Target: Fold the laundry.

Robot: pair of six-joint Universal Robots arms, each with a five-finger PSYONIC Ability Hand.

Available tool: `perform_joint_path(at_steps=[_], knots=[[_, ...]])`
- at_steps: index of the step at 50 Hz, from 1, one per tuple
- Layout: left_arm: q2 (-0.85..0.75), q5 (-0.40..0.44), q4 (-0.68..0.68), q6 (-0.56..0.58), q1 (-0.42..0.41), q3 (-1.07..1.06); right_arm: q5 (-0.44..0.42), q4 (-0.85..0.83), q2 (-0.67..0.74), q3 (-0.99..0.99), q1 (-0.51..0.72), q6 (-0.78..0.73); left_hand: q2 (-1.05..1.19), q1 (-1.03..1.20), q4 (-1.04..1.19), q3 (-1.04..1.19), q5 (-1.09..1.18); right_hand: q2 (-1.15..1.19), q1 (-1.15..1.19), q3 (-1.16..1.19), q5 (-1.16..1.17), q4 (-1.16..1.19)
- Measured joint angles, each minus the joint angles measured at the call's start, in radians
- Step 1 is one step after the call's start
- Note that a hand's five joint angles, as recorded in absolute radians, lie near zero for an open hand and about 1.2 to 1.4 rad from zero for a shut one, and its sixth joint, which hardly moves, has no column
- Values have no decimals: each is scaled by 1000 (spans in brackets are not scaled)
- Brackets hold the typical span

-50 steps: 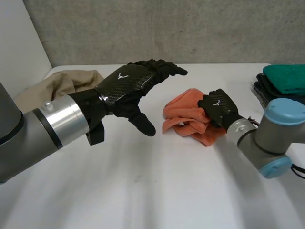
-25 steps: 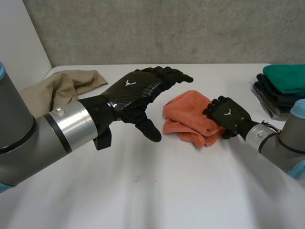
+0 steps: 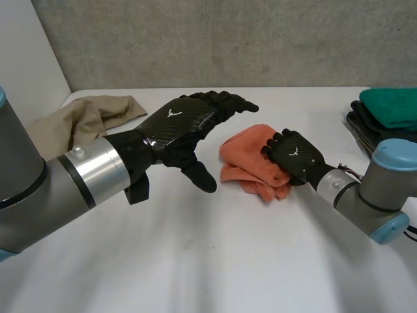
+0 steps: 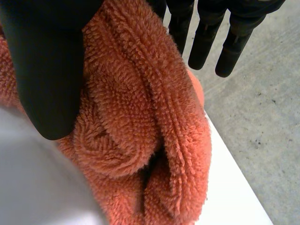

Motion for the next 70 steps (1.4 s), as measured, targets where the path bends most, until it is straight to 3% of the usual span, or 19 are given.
perform_joint_path(at_steps=[2,5,7,9,17,23,27,30,41,50,54,56,58,59,64,68,70], knots=[[2,0,0,0,3,-1,6,-2,4,-9,9,4,0,0,0,0,0,32,48,42,31,36],[5,1,0,-2,9,-4,15,-4,13,-24,22,10,0,0,0,0,0,275,255,255,209,241],[8,3,0,-3,15,-7,20,-4,22,-42,32,15,0,0,0,0,0,613,512,564,506,550],[9,4,0,-4,19,-9,25,-4,30,-59,39,21,0,0,0,0,0,717,553,690,620,687],[21,7,0,-6,35,-8,95,-31,12,-150,60,122,0,0,0,0,0,719,553,701,629,728],[36,8,0,-12,41,7,230,-130,-56,-221,50,270,0,0,0,0,0,719,553,701,629,733],[51,7,0,-25,41,23,356,-226,-108,-289,-12,371,0,0,0,0,0,719,553,701,644,734],[58,7,0,-35,40,29,400,-254,-120,-331,-74,407,0,0,0,0,0,719,553,701,644,735],[53,4,11,-42,18,17,363,-250,4,-408,-311,391,0,0,0,0,0,719,553,709,644,735],[29,0,24,-35,-6,-2,260,-228,167,-403,-422,266,0,0,0,0,0,718,553,708,667,732],[26,0,27,-32,-9,-5,232,-205,174,-374,-439,218,0,0,0,0,0,634,502,594,588,584],[26,0,28,-31,-10,-2,225,-191,139,-339,-438,210,0,0,0,0,0,154,66,131,149,116],[26,0,28,-31,-10,-2,225,-191,139,-339,-438,210,0,0,0,0,0,154,66,131,149,116],[30,1,26,-31,-10,5,231,-171,56,-289,-429,239,0,0,0,0,0,-178,-202,-194,-159,-204],[46,4,17,-33,-10,17,284,-55,-158,-204,-427,368,0,0,0,0,0,-211,-209,-236,-237,-252],[53,4,14,-33,-10,20,320,27,-228,-190,-438,406,0,0,0,0,0,-211,-209,-236,-237,-252],[67,4,11,-34,-9,21,391,211,-310,-201,-474,404,0,0,0,0,0,-211,-209,-236,-237,-252]])
